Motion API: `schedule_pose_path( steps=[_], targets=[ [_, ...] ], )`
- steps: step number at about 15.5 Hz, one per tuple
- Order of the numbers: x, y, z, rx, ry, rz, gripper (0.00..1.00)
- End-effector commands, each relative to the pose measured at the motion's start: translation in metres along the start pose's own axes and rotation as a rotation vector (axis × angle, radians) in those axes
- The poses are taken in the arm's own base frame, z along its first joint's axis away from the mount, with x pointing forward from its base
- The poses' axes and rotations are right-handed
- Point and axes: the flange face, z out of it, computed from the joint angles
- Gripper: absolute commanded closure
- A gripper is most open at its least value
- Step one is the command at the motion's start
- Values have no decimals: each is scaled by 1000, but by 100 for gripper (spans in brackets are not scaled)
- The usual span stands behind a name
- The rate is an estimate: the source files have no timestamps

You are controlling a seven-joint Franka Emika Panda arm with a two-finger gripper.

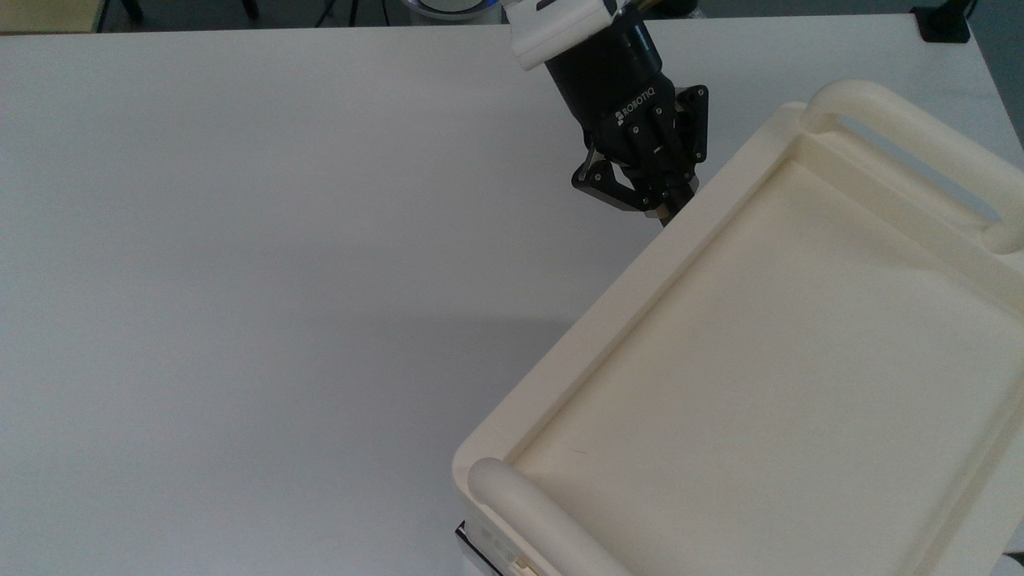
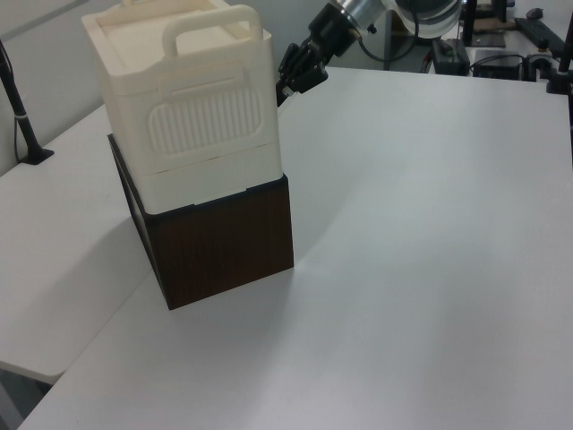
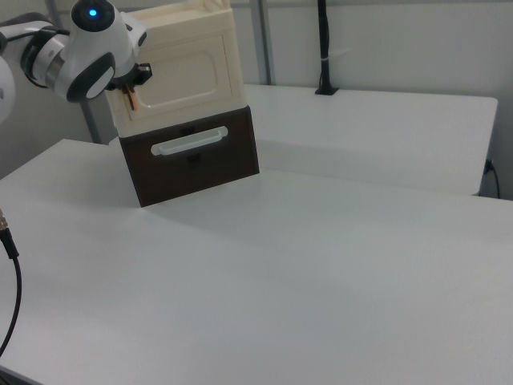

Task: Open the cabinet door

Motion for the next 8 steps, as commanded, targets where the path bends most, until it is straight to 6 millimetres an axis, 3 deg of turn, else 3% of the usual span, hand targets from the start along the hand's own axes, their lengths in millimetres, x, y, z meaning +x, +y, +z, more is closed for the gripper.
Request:
schedule_pose_path(
  steps=[1, 8],
  targets=[
    [-6, 3, -9, -9, 1, 34, 100],
    [-16, 14, -19, 1, -34, 52, 100]
  ],
)
